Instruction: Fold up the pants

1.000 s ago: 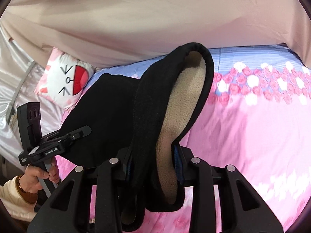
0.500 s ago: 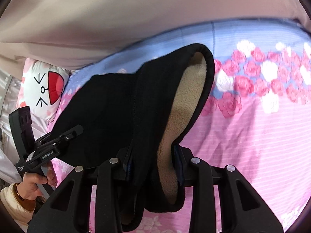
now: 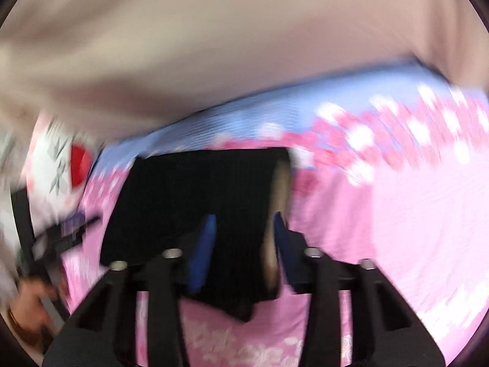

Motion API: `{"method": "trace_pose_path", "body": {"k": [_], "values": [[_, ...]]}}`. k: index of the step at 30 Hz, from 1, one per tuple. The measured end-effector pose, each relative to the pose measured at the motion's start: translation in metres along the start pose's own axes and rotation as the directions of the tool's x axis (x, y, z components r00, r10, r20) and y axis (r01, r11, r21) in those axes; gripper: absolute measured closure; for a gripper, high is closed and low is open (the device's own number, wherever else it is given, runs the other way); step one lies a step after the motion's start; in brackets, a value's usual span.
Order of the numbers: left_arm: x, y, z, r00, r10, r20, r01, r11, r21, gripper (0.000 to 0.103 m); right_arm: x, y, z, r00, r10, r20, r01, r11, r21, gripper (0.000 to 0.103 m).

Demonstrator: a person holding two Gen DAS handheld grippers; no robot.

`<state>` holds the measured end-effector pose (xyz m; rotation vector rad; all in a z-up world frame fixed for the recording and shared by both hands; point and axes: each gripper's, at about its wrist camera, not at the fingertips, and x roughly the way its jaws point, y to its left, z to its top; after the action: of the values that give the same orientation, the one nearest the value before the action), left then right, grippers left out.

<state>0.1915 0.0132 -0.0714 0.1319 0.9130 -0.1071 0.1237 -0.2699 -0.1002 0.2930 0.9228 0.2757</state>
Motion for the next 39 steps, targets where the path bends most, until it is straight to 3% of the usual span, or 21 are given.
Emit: {"method": "trace_pose_path", "body": {"k": [2,4,7,10,12,19,25,30,32,35,36,37,39], "values": [[0.004,-0.013,0.004,1.0,-0.004,-0.012,0.005,1.0,0.028,0.024,0.019,0.026,-0.007,0.997,0.01,-0.071,-0.017,0.996,-0.089,0.081],[0.023,-0.03,0.001,0.998,0.023,-0.056,-0.018,0.997,0.081,0.024,0.036,0.035,-0.019,0.994,-0.022,-0.111,0.007,0.991,-0.136,0.082],[0.05,-0.042,-0.011,0.989,0.051,-0.135,-0.037,0.993,0.11,0.025,0.053,0.03,-0.031,0.986,-0.072,-0.149,0.051,0.99,-0.135,0.083],[0.064,-0.04,-0.024,0.983,0.063,-0.175,-0.048,0.995,0.091,0.025,0.063,0.019,-0.035,0.981,-0.086,-0.174,0.067,0.991,-0.112,0.095],[0.069,-0.037,-0.027,0.982,0.059,-0.179,-0.046,0.996,0.074,0.023,0.064,0.014,-0.035,0.981,-0.081,-0.177,0.063,0.993,-0.103,0.1],[0.074,-0.043,-0.029,0.984,0.064,-0.169,-0.049,0.995,0.087,0.017,0.064,-0.001,-0.039,0.984,-0.052,-0.171,0.042,0.997,-0.063,0.103],[0.088,-0.017,-0.035,0.983,-0.037,-0.179,0.029,0.999,-0.044,0.005,0.064,-0.022,-0.035,0.987,-0.014,-0.161,0.008,0.999,-0.035,0.103],[0.073,-0.011,-0.033,0.982,-0.068,-0.176,0.055,0.995,-0.081,0.007,0.053,-0.024,-0.031,0.984,0.019,-0.176,-0.008,0.998,0.066,0.103],[0.055,-0.007,-0.031,0.985,-0.063,-0.16,0.049,0.995,-0.09,0.009,0.036,-0.018,-0.029,0.987,-0.012,-0.162,0.025,0.997,0.078,0.096],[0.006,-0.004,-0.032,0.997,-0.041,-0.07,0.035,0.996,-0.08,0.009,-0.001,-0.008,-0.036,0.992,-0.065,-0.107,0.075,0.993,0.091,0.07],[-0.005,-0.005,-0.034,0.998,-0.038,-0.054,0.035,0.997,-0.068,0.009,-0.012,-0.004,-0.039,0.992,-0.085,-0.089,0.094,0.991,0.095,0.041],[-0.018,-0.007,-0.036,0.998,-0.037,-0.043,0.035,0.998,-0.053,0.008,-0.021,-0.001,-0.042,0.991,-0.109,-0.073,0.116,0.989,0.097,0.018],[-0.039,-0.015,-0.041,0.999,-0.013,-0.044,0.012,1.0,-0.022,0.008,-0.043,0.011,-0.051,0.987,-0.155,-0.043,0.158,0.983,0.09,0.014]]}}
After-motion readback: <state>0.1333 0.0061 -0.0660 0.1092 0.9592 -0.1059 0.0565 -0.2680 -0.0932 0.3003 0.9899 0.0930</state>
